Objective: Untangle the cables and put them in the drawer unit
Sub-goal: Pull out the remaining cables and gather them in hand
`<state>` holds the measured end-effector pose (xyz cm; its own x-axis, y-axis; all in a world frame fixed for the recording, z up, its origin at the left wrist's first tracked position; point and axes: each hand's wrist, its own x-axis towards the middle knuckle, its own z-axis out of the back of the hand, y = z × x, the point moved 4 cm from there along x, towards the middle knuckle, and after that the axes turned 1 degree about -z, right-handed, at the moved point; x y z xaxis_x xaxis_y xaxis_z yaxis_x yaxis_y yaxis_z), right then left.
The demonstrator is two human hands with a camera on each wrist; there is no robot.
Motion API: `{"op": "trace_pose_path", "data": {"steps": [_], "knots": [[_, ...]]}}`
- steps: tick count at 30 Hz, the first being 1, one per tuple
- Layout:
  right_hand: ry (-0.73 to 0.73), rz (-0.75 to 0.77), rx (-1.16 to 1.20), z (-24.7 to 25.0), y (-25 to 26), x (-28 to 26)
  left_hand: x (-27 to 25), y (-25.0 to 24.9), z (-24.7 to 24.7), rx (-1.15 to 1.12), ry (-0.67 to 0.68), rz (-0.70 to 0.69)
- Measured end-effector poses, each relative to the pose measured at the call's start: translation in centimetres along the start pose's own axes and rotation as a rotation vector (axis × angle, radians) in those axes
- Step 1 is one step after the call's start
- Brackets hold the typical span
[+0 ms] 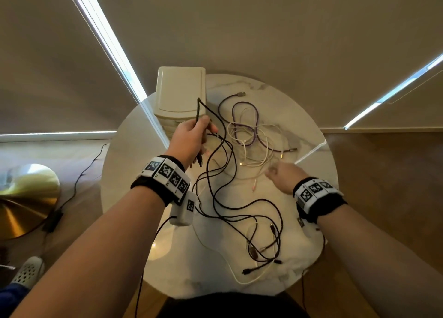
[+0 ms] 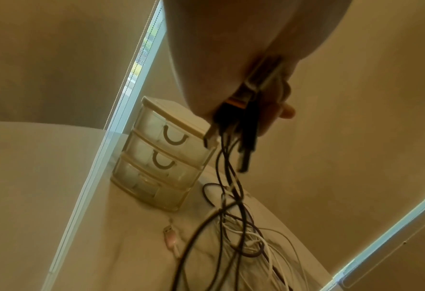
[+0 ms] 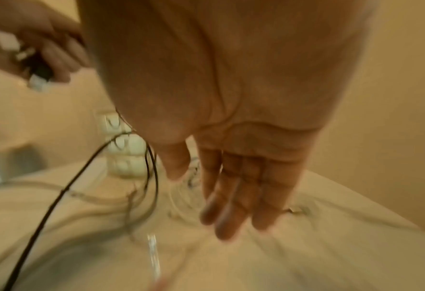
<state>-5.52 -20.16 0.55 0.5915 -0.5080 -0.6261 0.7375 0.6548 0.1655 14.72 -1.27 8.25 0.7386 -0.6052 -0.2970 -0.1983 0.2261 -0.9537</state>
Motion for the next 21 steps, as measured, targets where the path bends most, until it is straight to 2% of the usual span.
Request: {"op": "trace_pose_path", "data": {"steps": [2,3,4,6,8,10,13,16,21], "knots": [[-0.172,0.200,0.371,3.8,3.2,-1.3,-0.5,-0.3,-0.7,0.055,0.157,0.044],[-0.233,0.331,0.477,5.7,5.0,-2.2,-0.8,-0.4,-1.1,0.112,0.236,0.056],[-0.275,0.435,0.499,7.1,6.8,-2.7,-1.1,-0.5,-1.5,0.169,0.300,0.067],[-0.285,0.547,0.393,9.1,9.7,-3.0,-1.8,-0.9,-2.3,0.245,0.387,0.086],[-0.231,0.591,0.268,10.4,11.4,-2.8,-2.2,-1.1,-2.9,0.263,0.433,0.111],[-0.134,0.637,0.219,11.0,11.9,-2.4,-2.2,-1.1,-2.6,0.147,0.426,0.152],[-0.039,0.604,0.378,11.4,10.9,-2.5,-2.4,-0.8,-1.3,-0.090,0.416,0.217],[-0.114,0.628,0.496,11.4,9.7,-2.7,-2.4,-0.3,-0.9,-0.213,0.433,0.263],[-0.191,0.690,0.531,10.6,9.6,-2.9,-2.7,-0.5,-2.2,-0.276,0.464,0.315]]}}
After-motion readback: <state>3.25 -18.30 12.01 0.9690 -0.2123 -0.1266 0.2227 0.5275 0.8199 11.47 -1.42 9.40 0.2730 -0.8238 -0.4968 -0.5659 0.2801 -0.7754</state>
